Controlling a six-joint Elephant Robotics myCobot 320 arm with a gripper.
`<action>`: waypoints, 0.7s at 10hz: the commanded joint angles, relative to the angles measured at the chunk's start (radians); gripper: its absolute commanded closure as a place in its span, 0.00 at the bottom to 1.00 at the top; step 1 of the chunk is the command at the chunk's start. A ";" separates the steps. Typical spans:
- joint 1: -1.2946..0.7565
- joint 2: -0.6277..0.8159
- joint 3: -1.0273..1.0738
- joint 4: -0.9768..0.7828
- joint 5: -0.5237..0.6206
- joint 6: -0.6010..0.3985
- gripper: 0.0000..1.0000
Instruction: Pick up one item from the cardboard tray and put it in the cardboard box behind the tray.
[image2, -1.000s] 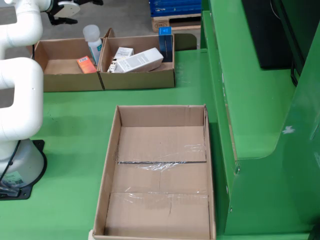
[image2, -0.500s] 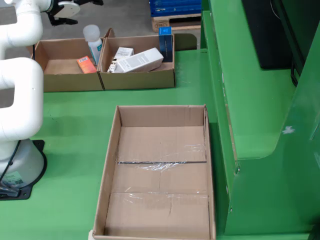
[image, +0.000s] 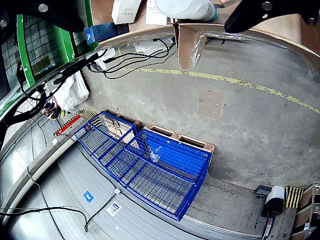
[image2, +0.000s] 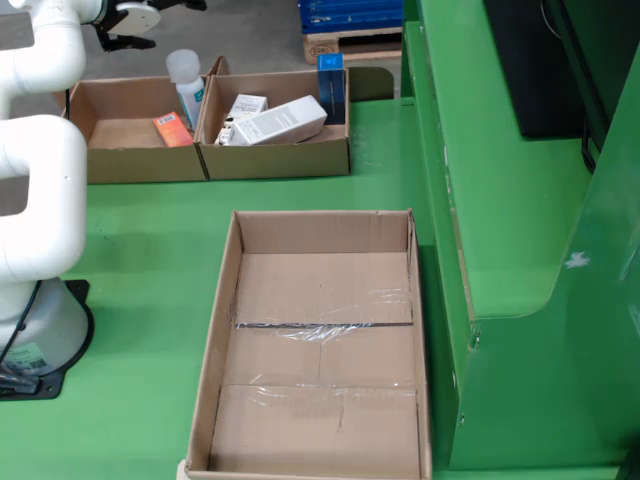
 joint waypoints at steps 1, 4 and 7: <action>0.002 0.028 0.026 0.011 -0.009 -0.006 0.00; 0.002 0.028 0.026 0.011 -0.009 -0.006 0.00; -0.013 0.041 0.026 0.011 -0.009 -0.030 0.00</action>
